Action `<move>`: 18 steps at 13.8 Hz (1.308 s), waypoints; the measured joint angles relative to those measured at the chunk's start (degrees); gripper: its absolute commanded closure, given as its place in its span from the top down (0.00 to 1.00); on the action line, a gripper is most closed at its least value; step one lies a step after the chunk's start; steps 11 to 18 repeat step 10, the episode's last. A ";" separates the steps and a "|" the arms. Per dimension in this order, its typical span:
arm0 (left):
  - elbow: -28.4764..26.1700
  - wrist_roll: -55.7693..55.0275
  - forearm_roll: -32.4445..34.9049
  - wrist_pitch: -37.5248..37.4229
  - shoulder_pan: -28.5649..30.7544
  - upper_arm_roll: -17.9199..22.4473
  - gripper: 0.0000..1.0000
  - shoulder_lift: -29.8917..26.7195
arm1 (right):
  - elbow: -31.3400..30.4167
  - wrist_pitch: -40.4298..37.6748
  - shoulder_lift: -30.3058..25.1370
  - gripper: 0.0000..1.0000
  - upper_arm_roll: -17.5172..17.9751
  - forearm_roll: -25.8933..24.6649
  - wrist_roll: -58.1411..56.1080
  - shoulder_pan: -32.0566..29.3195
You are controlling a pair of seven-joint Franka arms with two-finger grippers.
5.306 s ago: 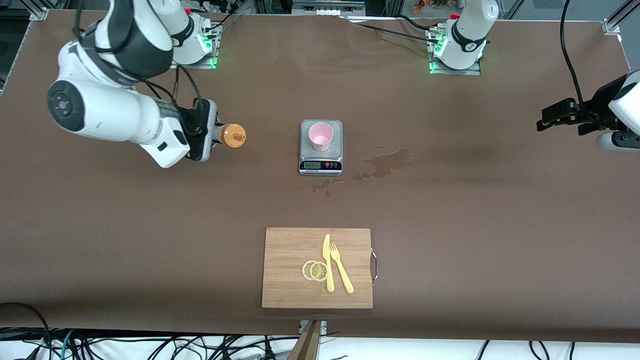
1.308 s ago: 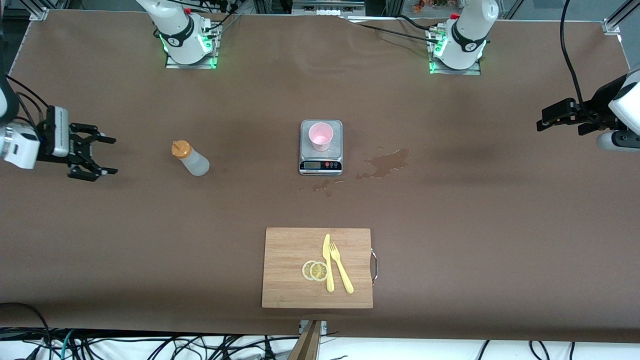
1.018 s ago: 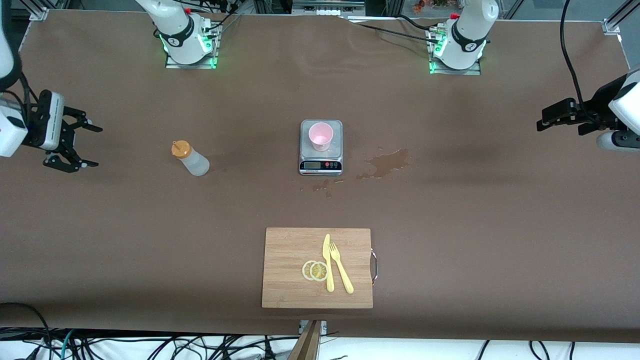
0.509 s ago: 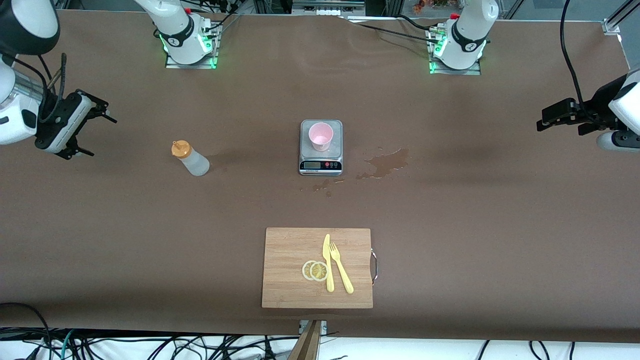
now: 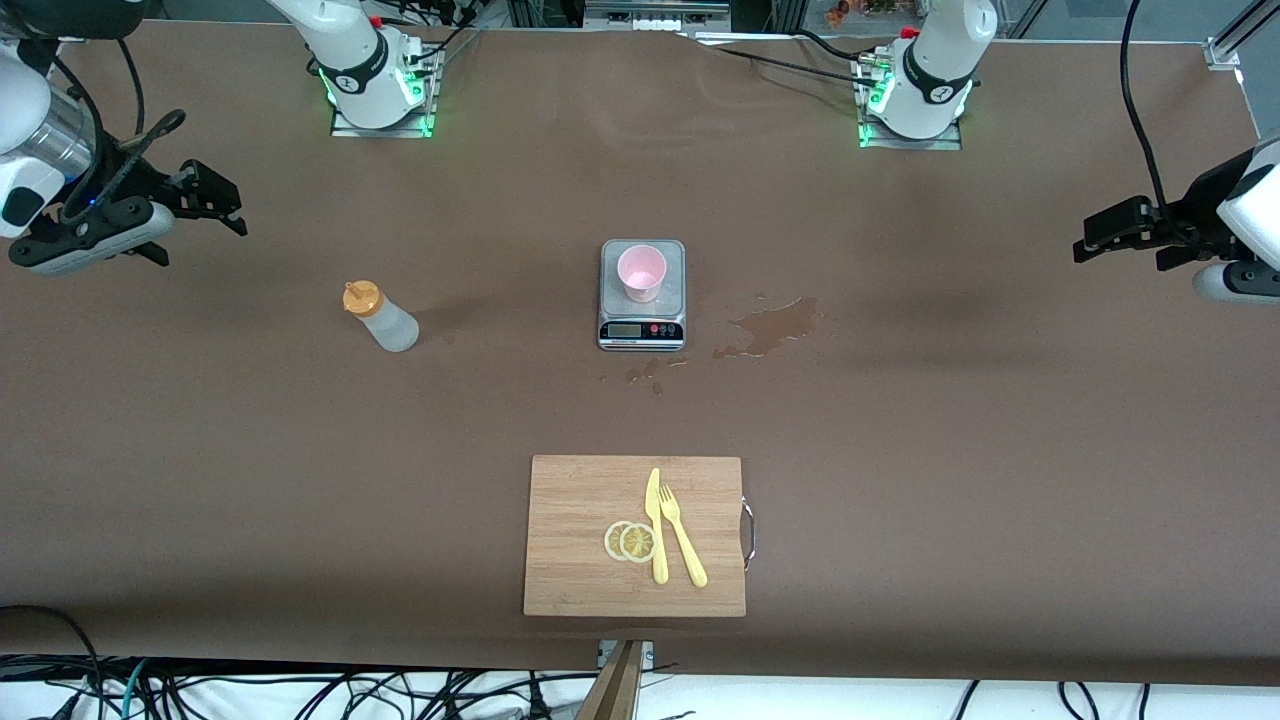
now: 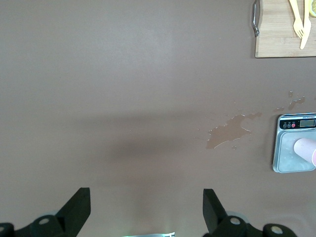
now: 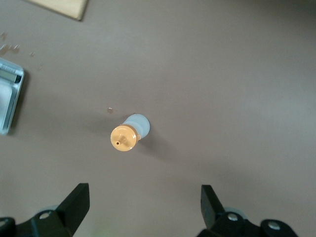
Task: Add sauce to pink cup with both arms
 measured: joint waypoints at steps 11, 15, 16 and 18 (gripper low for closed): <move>0.00 0.00 0.00 0.00 0.00 0.00 1.00 0.00 | 4.98 -4.39 -0.38 1.00 -0.17 -0.48 7.76 0.60; 0.00 0.00 0.00 0.00 0.00 0.00 1.00 0.00 | 4.98 -4.39 -0.38 1.00 -0.17 -0.48 7.76 0.60; 0.00 0.00 0.00 0.00 0.00 0.00 1.00 0.00 | 4.98 -4.39 -0.38 1.00 -0.17 -0.48 7.76 0.60; 0.00 0.00 0.00 0.00 0.00 0.00 1.00 0.00 | 4.98 -4.39 -0.38 1.00 -0.17 -0.48 7.76 0.60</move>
